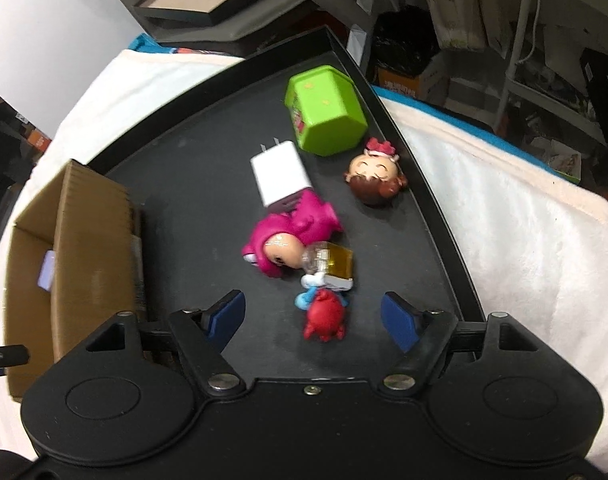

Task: Organize rigid objects
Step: 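Move the right gripper back to the red crab figure with yellow cube, then grasp the red crab figure with the right gripper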

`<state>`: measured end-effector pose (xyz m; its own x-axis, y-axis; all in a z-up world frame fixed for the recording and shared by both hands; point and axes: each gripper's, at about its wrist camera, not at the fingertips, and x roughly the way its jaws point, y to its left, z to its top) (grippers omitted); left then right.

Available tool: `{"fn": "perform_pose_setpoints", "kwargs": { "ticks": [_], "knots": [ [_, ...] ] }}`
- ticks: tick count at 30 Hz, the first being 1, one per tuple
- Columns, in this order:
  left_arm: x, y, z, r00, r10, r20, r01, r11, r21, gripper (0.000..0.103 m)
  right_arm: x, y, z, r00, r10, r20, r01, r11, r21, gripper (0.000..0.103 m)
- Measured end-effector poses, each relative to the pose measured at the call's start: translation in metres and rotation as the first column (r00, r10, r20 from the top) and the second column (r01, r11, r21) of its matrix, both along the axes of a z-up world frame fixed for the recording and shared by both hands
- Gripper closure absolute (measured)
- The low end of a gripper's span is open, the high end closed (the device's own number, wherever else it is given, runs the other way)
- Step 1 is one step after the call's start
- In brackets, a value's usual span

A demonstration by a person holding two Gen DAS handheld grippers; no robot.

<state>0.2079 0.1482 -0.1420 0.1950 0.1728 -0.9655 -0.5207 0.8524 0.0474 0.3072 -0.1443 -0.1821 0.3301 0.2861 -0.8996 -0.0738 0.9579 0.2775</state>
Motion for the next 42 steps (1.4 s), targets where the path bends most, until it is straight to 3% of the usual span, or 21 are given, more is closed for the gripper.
{"fn": "perform_pose_setpoints", "kwargs": {
  "ticks": [7, 8, 9, 10, 27, 42],
  "knots": [
    [0.004, 0.0, -0.007, 1.0, 0.009, -0.021, -0.009, 1.0, 0.003, 0.034, 0.009, 0.001, -0.018, 1.0, -0.007, 0.004, 0.007, 1.0, -0.022, 0.041],
    [0.005, -0.001, -0.008, 1.0, 0.008, -0.023, -0.008, 1.0, 0.001, 0.034, 0.01, 0.001, -0.017, 1.0, -0.004, 0.014, 0.005, 1.0, -0.027, 0.05],
    [0.006, -0.002, -0.008, 1.0, 0.006, -0.023, -0.006, 1.0, -0.001, 0.034, 0.011, 0.001, -0.018, 1.0, 0.002, 0.012, -0.002, 1.0, -0.017, 0.067],
    [0.007, -0.003, -0.008, 1.0, 0.003, -0.021, -0.003, 1.0, -0.003, 0.034, 0.013, -0.001, -0.018, 1.0, -0.001, 0.001, 0.001, 1.0, -0.003, 0.072],
    [0.007, -0.001, -0.001, 1.0, -0.018, 0.014, 0.018, 1.0, -0.015, 0.034, 0.008, 0.002, 0.003, 1.0, -0.001, -0.01, 0.001, 1.0, -0.025, 0.072],
    [0.002, 0.004, 0.001, 0.999, -0.024, 0.043, 0.026, 0.998, -0.059, 0.034, 0.01, 0.027, 0.048, 0.998, 0.027, 0.065, -0.026, 0.999, -0.02, 0.073]
  ]
}}
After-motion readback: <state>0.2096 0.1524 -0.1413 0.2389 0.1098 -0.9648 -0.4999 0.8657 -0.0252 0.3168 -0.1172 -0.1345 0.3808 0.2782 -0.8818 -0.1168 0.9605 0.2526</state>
